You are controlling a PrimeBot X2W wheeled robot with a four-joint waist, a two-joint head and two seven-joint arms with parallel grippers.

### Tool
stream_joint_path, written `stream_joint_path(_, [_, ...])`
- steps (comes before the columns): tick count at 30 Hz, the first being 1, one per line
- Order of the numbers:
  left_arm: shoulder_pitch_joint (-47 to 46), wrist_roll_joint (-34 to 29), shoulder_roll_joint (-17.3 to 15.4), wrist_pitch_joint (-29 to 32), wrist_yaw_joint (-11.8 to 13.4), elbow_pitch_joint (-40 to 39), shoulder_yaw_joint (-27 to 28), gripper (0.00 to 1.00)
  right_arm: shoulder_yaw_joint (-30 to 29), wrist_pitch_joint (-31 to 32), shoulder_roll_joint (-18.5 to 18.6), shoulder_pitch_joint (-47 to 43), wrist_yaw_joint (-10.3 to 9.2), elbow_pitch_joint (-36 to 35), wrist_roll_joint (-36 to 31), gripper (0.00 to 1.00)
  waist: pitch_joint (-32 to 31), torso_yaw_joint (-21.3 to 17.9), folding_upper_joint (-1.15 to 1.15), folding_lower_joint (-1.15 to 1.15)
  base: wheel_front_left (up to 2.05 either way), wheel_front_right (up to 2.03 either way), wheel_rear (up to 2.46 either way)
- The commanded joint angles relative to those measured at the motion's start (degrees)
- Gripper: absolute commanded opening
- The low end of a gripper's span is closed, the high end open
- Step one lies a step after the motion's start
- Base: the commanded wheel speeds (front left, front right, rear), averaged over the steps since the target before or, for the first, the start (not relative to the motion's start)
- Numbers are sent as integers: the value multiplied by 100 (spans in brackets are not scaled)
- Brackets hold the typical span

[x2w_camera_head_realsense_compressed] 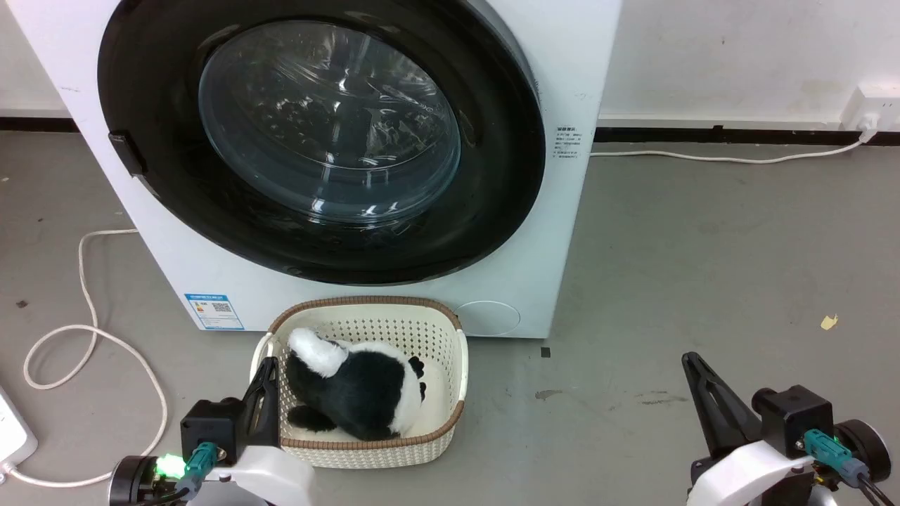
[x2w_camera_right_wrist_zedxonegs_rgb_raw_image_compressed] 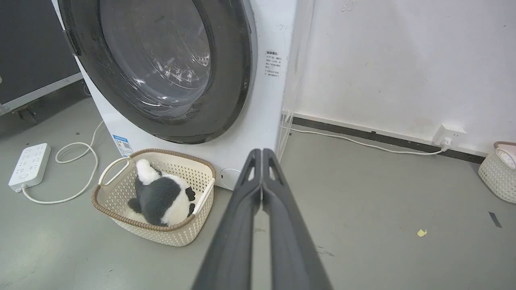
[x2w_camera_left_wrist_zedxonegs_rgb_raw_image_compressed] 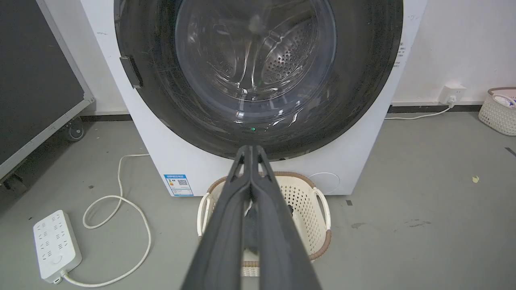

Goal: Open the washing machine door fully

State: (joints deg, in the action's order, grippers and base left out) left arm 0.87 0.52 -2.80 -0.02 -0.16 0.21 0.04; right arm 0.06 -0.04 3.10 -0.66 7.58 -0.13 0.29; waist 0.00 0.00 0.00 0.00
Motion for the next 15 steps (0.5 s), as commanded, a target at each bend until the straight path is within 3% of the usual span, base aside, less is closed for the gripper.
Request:
stream_joint_path(1, [-87, -52, -8, 2, 16, -21, -4, 0, -6, 4, -23, 66, -9, 13, -29, 0, 0, 0, 0, 0, 0, 0, 0])
stream_joint_path(15, [-87, -52, -8, 2, 16, -21, -4, 0, -6, 4, -23, 66, -9, 13, -29, 0, 0, 0, 0, 0, 0, 0, 0])
